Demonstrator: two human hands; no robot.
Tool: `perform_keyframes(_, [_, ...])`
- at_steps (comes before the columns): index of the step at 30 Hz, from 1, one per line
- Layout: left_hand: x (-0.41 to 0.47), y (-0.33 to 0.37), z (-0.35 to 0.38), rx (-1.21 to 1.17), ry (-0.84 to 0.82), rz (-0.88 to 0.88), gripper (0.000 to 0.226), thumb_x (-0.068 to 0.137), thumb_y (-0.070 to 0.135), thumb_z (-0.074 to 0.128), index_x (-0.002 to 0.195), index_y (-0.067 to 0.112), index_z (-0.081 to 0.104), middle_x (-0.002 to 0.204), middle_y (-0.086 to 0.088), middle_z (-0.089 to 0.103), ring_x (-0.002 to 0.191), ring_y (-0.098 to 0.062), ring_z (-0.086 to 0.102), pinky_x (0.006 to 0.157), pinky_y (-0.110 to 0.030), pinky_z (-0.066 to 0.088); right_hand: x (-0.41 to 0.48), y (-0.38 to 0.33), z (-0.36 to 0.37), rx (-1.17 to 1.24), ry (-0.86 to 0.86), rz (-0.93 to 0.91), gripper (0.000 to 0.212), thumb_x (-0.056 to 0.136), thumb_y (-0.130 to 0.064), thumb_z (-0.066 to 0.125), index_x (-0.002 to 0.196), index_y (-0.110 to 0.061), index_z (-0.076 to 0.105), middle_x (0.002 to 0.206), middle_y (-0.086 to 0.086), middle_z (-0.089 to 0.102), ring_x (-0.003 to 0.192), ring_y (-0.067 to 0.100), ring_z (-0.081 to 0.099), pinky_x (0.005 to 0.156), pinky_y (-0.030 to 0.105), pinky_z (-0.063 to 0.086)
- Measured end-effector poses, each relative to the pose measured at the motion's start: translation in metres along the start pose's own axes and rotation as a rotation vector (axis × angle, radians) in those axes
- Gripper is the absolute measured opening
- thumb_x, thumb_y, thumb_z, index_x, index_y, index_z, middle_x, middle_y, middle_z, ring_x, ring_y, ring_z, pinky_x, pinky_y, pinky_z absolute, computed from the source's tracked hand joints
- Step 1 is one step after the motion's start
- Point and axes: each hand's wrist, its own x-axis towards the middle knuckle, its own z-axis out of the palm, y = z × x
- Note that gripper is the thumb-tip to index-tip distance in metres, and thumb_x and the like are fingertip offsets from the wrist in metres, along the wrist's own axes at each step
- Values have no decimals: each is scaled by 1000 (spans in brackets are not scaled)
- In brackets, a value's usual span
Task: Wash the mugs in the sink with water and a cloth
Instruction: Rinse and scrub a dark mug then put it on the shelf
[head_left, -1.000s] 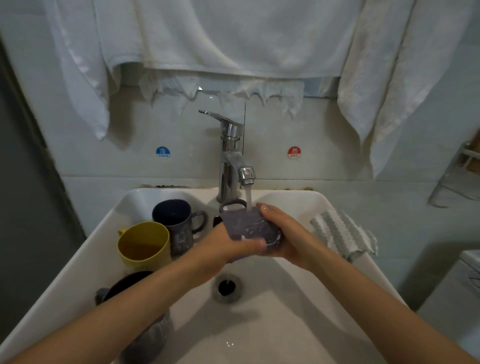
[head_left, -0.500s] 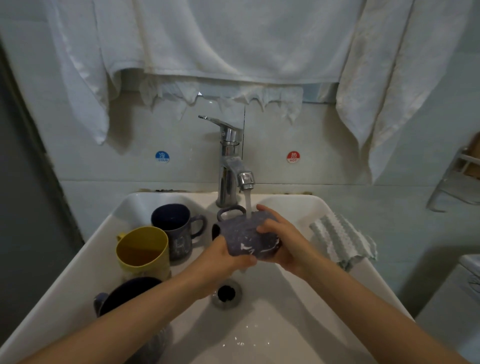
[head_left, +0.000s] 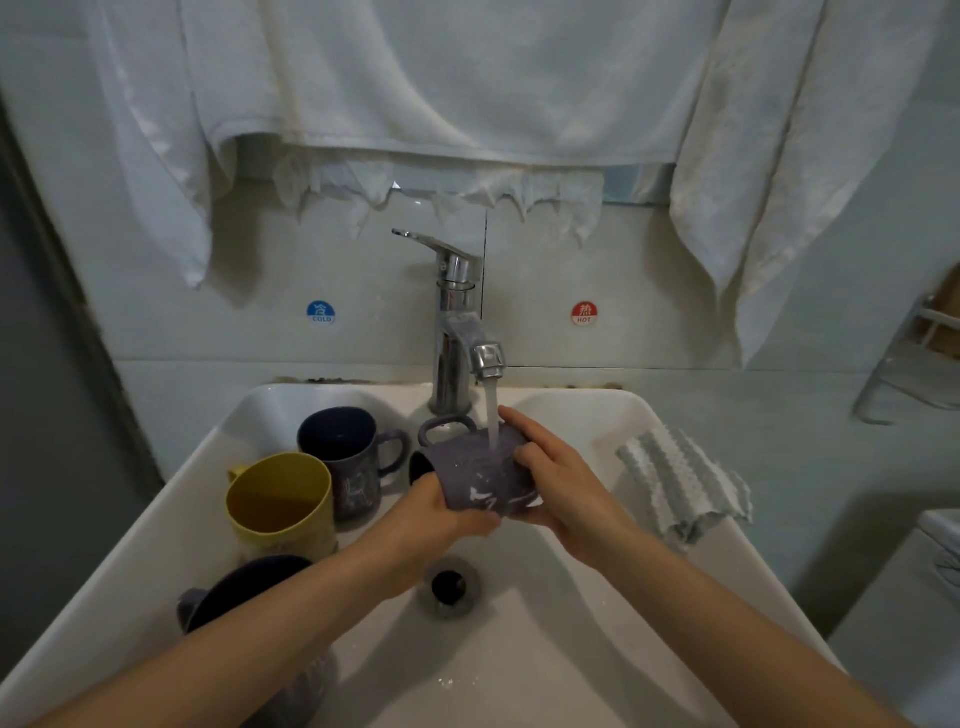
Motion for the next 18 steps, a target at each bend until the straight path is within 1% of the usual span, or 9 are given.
perform_keyframes(2, [-1,0,-1,-22,4,8,51,80,-12,59,108,30,55,110,3,67,101,-11,64,83,-23,53,0,2,2,-23,-16,-5,48,96,-10,38,135,-39,43,140,4,45,116,23,50,91,46,52])
perform_keyframes(4, [-1,0,0,-22,11,18,51,80,-12,59,106,33,54,107,6,66,99,-8,64,79,-19,53,0,2,2,-15,2,-11,48,96,-9,38,133,-38,45,139,4,46,119,25,50,92,48,51])
perform_keyframes(7, [-2,1,3,19,-12,32,51,82,-9,60,106,35,52,110,7,63,101,-7,61,79,-18,52,-1,-2,-1,38,22,-9,42,98,-8,34,116,-39,55,128,-1,51,110,20,50,90,49,52])
perform_keyframes(9, [-2,2,3,17,-16,32,51,81,-10,59,106,34,52,110,6,63,101,-8,61,79,-17,52,-1,-3,-1,42,28,-13,38,99,-10,34,110,-40,55,122,-3,52,103,16,51,87,45,54])
perform_keyframes(11, [-2,2,3,20,-18,39,51,81,-11,59,106,32,52,111,3,63,102,-9,61,81,-19,52,-1,-2,-1,48,30,-25,36,99,-11,36,111,-39,55,124,-2,53,97,11,54,82,40,55])
perform_keyframes(12, [-2,3,2,20,-21,37,50,81,-11,59,107,32,53,112,2,63,102,-10,62,81,-19,52,-2,-1,-1,53,28,-23,36,98,-11,38,114,-39,55,126,-2,53,97,10,55,82,41,56])
perform_keyframes(15, [-2,2,2,16,-28,27,50,81,-10,59,112,29,54,111,3,64,102,-10,62,82,-21,52,0,0,-1,57,14,6,43,96,-9,42,127,-36,51,132,0,51,109,20,54,88,47,53])
perform_keyframes(18, [-1,1,3,54,-20,30,51,81,-8,61,109,33,53,112,3,64,103,-10,61,87,-23,52,0,-2,0,79,27,25,42,96,-8,37,122,-35,55,130,2,53,107,20,55,87,49,53])
